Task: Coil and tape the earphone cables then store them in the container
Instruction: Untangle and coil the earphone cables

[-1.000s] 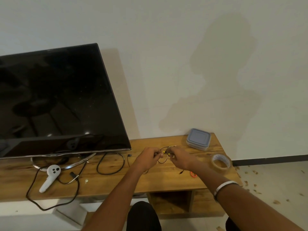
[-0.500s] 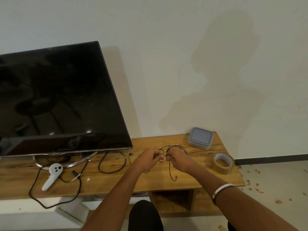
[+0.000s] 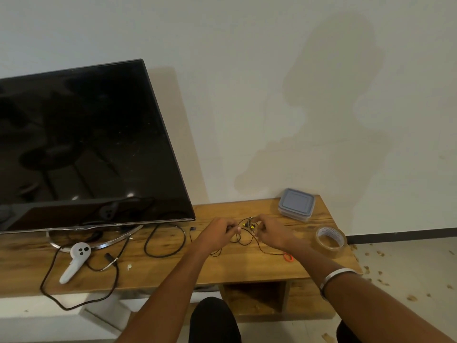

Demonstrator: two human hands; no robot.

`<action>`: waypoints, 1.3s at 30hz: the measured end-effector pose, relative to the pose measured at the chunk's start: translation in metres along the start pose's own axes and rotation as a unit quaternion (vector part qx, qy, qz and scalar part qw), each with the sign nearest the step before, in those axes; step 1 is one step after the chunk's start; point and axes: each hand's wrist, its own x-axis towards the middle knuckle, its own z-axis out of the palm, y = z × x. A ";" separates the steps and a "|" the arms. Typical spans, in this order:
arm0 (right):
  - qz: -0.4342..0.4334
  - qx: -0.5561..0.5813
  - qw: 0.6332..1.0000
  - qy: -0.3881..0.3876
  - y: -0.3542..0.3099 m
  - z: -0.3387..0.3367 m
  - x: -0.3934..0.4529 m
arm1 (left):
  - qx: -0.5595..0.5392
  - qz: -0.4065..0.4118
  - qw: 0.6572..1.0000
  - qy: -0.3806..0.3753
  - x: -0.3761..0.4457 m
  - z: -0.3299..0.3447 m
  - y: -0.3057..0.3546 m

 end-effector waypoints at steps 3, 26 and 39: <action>-0.039 -0.005 0.999 -0.023 -0.011 0.006 0.002 | 0.001 0.010 1.000 0.003 0.005 0.001 0.006; 0.002 -0.076 0.996 0.040 0.021 -0.016 0.002 | 0.023 0.012 0.999 0.029 0.009 -0.023 -0.013; 0.068 0.048 0.991 0.104 -0.011 0.001 0.018 | -0.007 0.045 0.999 0.029 0.023 -0.007 0.014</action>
